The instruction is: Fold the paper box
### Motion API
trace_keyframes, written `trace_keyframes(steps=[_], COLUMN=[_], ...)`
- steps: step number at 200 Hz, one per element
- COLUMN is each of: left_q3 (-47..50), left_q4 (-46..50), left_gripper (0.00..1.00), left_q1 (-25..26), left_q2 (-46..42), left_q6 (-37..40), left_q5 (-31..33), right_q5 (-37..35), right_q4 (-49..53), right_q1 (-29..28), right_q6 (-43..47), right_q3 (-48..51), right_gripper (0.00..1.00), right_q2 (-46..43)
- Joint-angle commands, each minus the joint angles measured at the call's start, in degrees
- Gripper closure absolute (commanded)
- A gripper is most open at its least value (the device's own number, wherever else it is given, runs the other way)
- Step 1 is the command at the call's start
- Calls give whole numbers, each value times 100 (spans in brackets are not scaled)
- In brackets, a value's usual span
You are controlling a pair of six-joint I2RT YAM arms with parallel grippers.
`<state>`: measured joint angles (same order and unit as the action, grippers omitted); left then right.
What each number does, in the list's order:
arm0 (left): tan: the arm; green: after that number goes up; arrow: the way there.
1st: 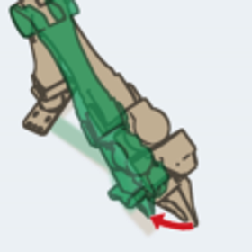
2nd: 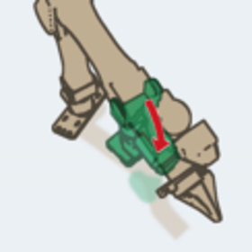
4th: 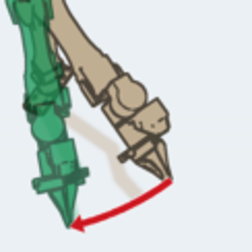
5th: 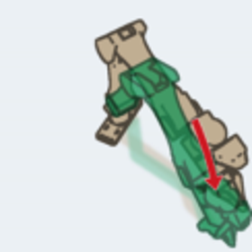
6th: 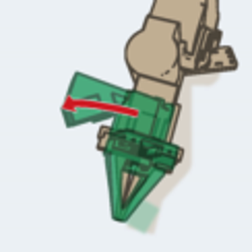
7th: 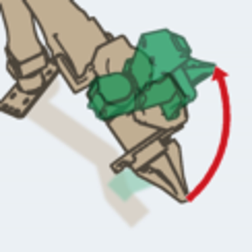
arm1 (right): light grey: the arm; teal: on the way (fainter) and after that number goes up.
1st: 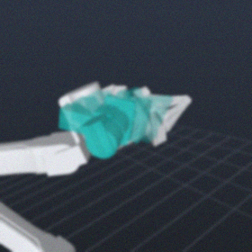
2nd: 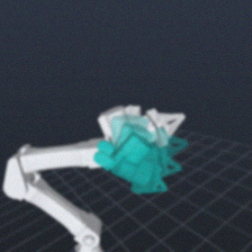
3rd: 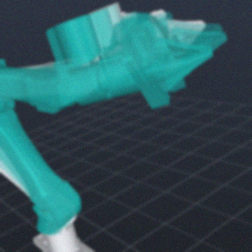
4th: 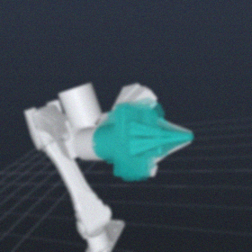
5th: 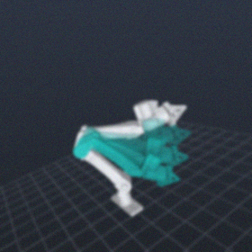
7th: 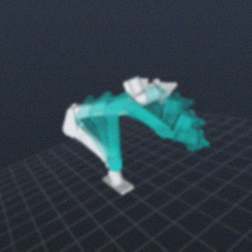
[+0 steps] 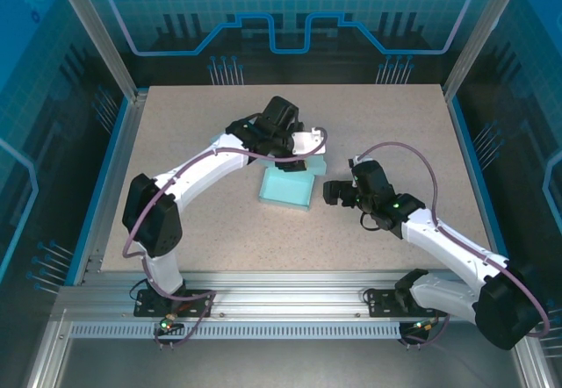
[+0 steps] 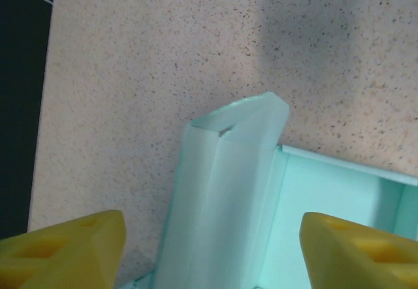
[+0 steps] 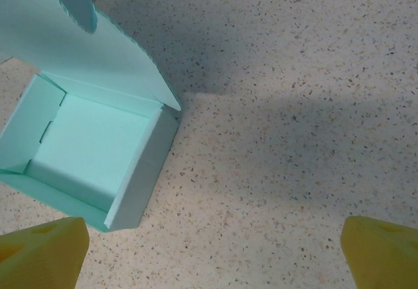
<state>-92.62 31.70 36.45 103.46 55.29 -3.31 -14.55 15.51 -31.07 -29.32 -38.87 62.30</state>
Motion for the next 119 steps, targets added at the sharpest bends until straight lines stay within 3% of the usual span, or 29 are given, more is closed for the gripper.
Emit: trace_keyframes(steps=[1,9,24,84,104,119], left_q3=[227,422,846,4129,5059,5350], left_q4=[-559,-850,-1371,-4141,-4772,-4859], left_gripper=[14,6,1,1,1,2], left_q1=[-15,-38,-123,-937,-1234,-1600], left_q2=[-587,-794,-1280,-3664,-3934,-3876], left_q6=[-500,-734,-1292,-4463,-4970,-5472], left_q5=[59,116,202,598,680,304], right_q5=[-17,-17,-48,-370,-371,-378], right_q4=[-187,-212,-224,219,95,-3], right_q1=[31,31,31,37,40,38], right_q6=[82,89,78,51,50,49], right_q3=[88,112,141,-78,-25,10], right_gripper=[0,0,0,0,0,0], right_q2=[-32,-50,-99,72,40,-26])
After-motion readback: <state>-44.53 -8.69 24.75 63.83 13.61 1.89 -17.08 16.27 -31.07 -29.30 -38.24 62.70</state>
